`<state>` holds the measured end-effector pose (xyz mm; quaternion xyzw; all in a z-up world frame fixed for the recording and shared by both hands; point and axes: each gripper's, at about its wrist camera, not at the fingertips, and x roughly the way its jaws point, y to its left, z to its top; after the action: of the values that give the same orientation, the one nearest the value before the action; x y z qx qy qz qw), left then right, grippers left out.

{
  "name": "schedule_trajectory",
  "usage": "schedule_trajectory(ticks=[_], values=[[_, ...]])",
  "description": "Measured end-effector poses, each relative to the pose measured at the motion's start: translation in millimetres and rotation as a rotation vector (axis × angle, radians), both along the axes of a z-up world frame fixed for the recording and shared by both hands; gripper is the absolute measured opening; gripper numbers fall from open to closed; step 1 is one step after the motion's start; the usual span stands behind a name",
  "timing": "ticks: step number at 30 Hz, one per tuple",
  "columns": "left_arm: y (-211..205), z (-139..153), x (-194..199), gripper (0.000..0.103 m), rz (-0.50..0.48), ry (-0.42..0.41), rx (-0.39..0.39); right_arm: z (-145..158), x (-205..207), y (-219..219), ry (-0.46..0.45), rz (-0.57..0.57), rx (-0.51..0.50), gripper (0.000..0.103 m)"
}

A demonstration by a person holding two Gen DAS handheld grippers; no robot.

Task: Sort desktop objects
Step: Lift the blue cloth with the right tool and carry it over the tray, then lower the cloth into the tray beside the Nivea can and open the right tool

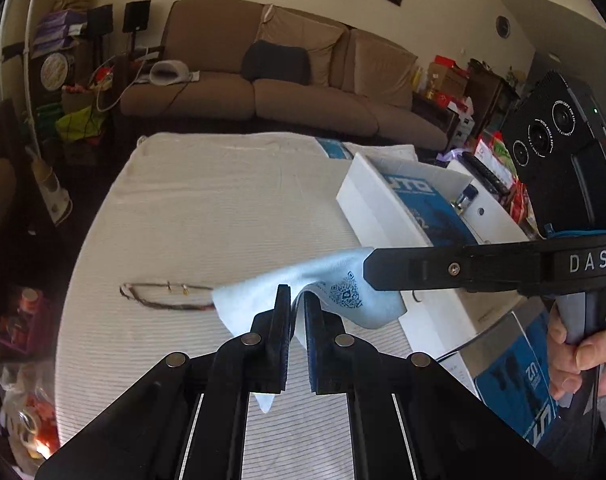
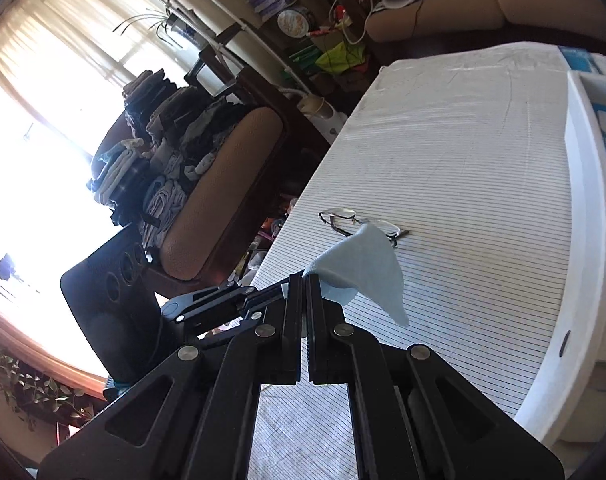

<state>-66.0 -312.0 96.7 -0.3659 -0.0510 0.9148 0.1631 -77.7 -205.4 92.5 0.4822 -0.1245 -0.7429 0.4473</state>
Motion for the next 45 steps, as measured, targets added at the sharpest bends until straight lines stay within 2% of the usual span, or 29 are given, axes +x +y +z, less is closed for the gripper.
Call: schedule_trajectory(ticks=[6,10,15,19,22,26,30,34,37,39,42,45], values=[[50,79,-2,0.004,-0.078,0.062,-0.087,61,4,36,0.074,-0.019,-0.065,0.002],[107,118,-10,0.004,-0.143,0.089,-0.130,102,6,84,0.130,-0.053,-0.083,0.002],[200,140,-35,0.005,-0.242,0.093,-0.159,140,-2,173,0.190,-0.136,-0.049,0.002],[275,132,-66,0.005,-0.312,0.061,-0.115,149,-24,251,0.201,-0.227,0.013,0.002],[330,118,-94,0.005,-0.358,0.036,-0.122,139,-48,307,0.174,-0.288,0.039,0.002],[390,105,-127,0.006,-0.401,0.029,-0.172,122,-83,364,0.156,-0.347,0.069,0.002],[431,93,-141,0.006,-0.425,0.049,-0.238,105,-109,395,0.167,-0.373,0.108,0.002],[457,43,-142,0.006,-0.483,-0.025,-0.306,62,-120,407,0.155,-0.360,0.200,0.002],[469,-4,-138,0.008,-0.506,-0.113,-0.347,14,-123,408,0.093,-0.338,0.314,0.002],[467,-22,-135,0.009,-0.500,-0.155,-0.345,-16,-124,407,0.054,-0.321,0.417,0.002],[453,-30,-134,0.009,-0.480,-0.181,-0.323,-41,-121,402,0.040,-0.281,0.548,0.002],[442,-28,-132,0.009,-0.459,-0.181,-0.316,-55,-121,399,-0.005,-0.239,0.599,0.003]])
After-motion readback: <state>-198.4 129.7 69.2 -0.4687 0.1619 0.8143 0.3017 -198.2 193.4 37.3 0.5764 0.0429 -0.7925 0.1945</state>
